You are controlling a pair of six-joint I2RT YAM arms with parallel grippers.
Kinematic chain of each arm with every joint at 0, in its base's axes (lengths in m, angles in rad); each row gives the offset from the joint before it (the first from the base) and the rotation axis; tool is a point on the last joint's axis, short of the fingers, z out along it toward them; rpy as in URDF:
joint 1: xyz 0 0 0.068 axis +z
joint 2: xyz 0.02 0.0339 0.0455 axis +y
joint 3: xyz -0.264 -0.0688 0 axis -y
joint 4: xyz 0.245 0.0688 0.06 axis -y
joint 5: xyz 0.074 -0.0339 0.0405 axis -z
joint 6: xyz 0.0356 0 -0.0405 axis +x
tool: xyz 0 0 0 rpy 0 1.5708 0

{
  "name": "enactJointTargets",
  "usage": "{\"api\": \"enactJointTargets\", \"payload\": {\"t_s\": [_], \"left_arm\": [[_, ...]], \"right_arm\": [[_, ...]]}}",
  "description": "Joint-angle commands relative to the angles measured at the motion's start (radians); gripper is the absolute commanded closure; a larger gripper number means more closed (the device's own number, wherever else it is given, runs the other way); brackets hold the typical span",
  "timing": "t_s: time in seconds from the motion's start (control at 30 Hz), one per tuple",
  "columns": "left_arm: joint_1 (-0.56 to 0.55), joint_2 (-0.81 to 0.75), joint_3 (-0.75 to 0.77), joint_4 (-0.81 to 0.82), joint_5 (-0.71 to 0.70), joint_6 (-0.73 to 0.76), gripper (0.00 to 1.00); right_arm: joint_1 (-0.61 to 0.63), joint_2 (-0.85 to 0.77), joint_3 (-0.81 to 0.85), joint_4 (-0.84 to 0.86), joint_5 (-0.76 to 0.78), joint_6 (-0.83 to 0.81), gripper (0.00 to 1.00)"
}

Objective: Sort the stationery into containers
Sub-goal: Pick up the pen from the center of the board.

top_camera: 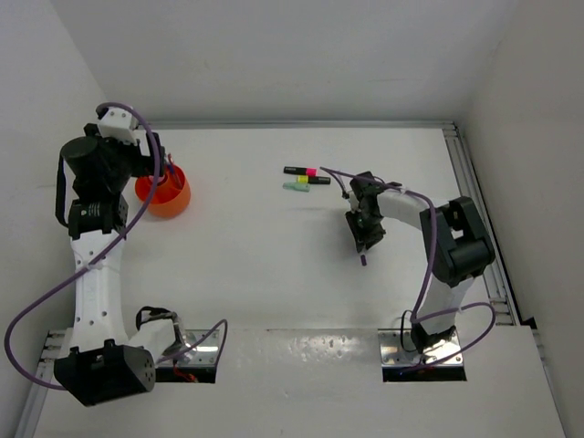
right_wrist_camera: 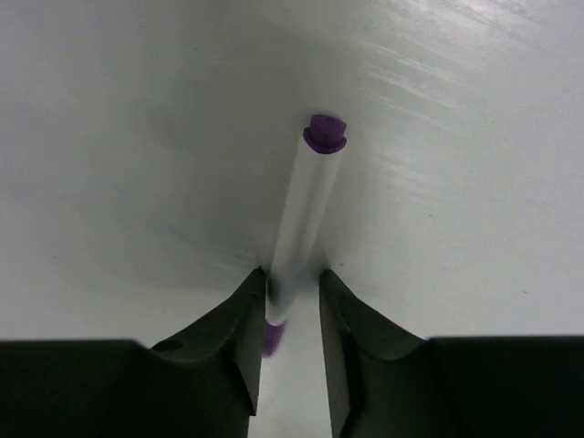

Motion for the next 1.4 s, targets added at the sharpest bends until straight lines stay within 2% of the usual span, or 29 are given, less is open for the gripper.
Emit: {"api": "enactJointTargets", "payload": {"t_s": [0.0,0.07,0.13,0.17,0.2,0.23,0.27,0.33,0.37,0.4,0.43,0.47,0.5,0.53,0.57,0.7,0.83,0.9,1.0,1.2,1.37], "left_arm": [[0.002,-0.022,0.002,0.027,-0.012,-0.015,0.07],[0.000,-0.024,-0.004,0.026,-0.001,-0.008,0.07],[0.002,-0.037,-0.015,0.026,0.081,0.052,0.08],[0.003,-0.048,-0.039,0.032,0.192,0.079,0.11],[0.002,-0.059,-0.058,0.040,0.266,0.142,0.12],[0.000,-0.097,-0.104,0.062,0.417,0.220,0.13],[0.000,-0.097,-0.104,0.064,0.486,0.221,0.13],[-0.047,-0.105,-0.132,0.017,0.581,0.418,0.13],[-0.125,-0.094,-0.118,-0.082,0.615,0.501,0.14],[-0.169,-0.071,-0.086,-0.130,0.606,0.646,0.15],[-0.219,-0.060,-0.072,-0.229,0.589,0.722,0.17],[-0.325,-0.047,-0.060,-0.283,0.577,0.788,0.17],[-0.378,-0.022,-0.041,-0.326,0.557,0.927,0.18],[-0.433,-0.010,-0.038,-0.392,0.507,0.978,0.20],[-0.537,0.005,-0.043,-0.414,0.487,1.045,0.21],[-0.792,0.025,-0.093,-0.470,0.352,1.176,0.22],[-0.978,0.056,-0.161,-0.355,0.243,1.198,0.26],[-1.041,0.087,-0.196,-0.266,0.194,1.212,0.26],[-1.072,0.090,-0.247,-0.116,0.161,1.207,0.27],[-1.104,0.153,-0.257,-0.057,0.166,1.235,0.29],[-1.104,0.177,-0.262,-0.005,0.186,1.222,0.33]], "right_arm": [[0.013,0.044,-0.007,0.092,0.062,0.015,0.72],[0.015,0.065,-0.007,0.091,0.053,0.011,0.84],[0.013,0.076,-0.002,0.080,0.039,0.005,0.92],[0.015,0.073,0.006,0.074,0.021,0.002,0.97],[0.012,0.064,0.010,0.068,-0.026,0.000,0.99],[0.002,0.041,0.021,0.068,-0.136,-0.008,1.00],[0.002,0.024,0.029,0.068,-0.199,-0.008,1.00],[-0.019,-0.001,0.053,0.062,-0.356,-0.018,1.00],[-0.028,-0.007,0.094,0.052,-0.530,-0.015,1.00],[-0.045,-0.007,0.120,0.034,-0.615,-0.002,1.00],[-0.051,0.008,0.171,0.022,-0.689,0.012,1.00],[-0.053,0.017,0.199,0.008,-0.746,0.029,1.00],[-0.050,0.030,0.225,-0.018,-0.837,0.053,1.00],[-0.047,0.042,0.269,-0.035,-0.878,0.063,1.00],[-0.044,0.056,0.280,-0.034,-0.937,0.096,1.00],[-0.019,0.080,0.299,0.008,-1.056,0.187,1.00],[0.008,0.080,0.270,0.061,-1.087,0.273,1.00],[0.021,0.087,0.251,0.092,-1.122,0.327,1.00],[0.028,0.096,0.236,0.091,-1.136,0.370,1.00],[0.048,0.079,0.150,0.224,-1.174,0.526,1.00],[0.085,0.074,0.144,0.242,-1.188,0.551,1.00]]}}
